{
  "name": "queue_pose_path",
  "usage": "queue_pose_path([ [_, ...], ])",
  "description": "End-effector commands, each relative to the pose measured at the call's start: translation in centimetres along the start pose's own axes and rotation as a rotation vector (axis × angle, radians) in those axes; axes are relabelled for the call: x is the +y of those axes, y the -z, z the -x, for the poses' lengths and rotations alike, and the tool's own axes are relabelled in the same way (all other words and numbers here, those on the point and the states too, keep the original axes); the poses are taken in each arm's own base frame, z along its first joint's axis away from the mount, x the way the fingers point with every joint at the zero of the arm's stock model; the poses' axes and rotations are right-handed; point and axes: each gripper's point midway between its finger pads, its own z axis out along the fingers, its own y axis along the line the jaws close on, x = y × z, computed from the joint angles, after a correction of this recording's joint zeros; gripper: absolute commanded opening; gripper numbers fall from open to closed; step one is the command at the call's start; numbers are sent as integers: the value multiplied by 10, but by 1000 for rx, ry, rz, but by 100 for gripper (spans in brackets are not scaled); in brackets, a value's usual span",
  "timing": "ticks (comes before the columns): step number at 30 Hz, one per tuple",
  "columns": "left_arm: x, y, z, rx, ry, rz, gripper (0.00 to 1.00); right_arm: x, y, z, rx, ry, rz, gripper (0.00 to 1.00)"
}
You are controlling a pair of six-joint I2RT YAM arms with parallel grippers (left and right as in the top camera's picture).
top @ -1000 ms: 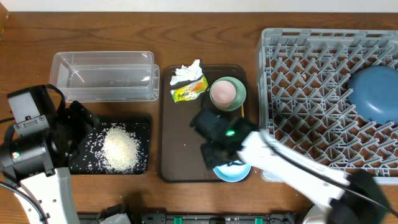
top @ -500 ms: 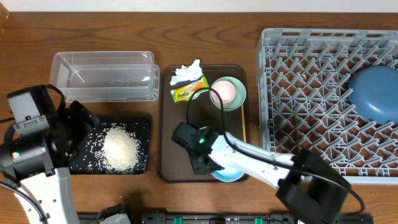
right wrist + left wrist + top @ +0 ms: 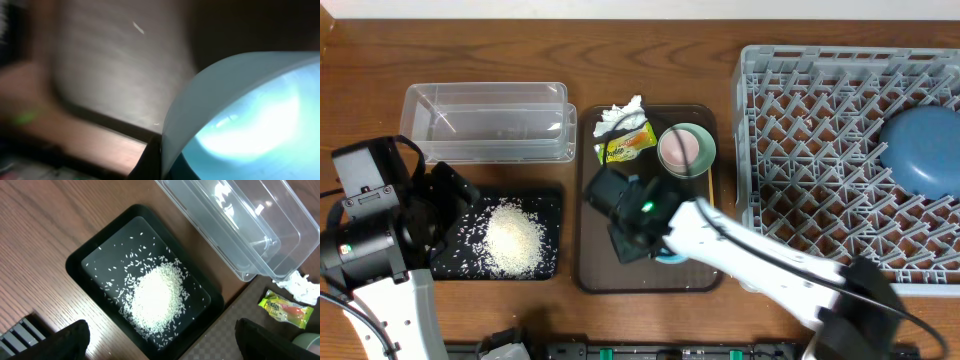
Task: Sort waste into correct bins and load items into the dishwasher rack
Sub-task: 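Reach the right gripper to the light blue bowl on the brown tray, then carry the light blue bowl to the rack's back edge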
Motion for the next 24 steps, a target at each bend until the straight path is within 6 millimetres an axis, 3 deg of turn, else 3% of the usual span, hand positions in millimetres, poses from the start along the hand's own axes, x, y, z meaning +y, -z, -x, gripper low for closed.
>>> queue_pose_path([
  [1, 1, 2, 3, -9, 6, 4, 95, -13, 80, 46, -211, 89, 104, 1],
  [6, 1, 2, 3, -9, 6, 4, 95, -97, 139, 93, -377, -14, 200, 1],
  [12, 1, 2, 3, -9, 6, 4, 95, -192, 191, 131, -639, 57, 584, 1],
  [17, 1, 2, 3, -9, 6, 4, 95, -275, 188, 151, -818, 9, 785, 1],
  [21, 1, 2, 3, -9, 6, 4, 95, -319, 174, 159, -906, 53, 916, 1],
  [24, 1, 2, 3, -9, 6, 4, 95, -355, 149, 166, -890, -51, 974, 1],
])
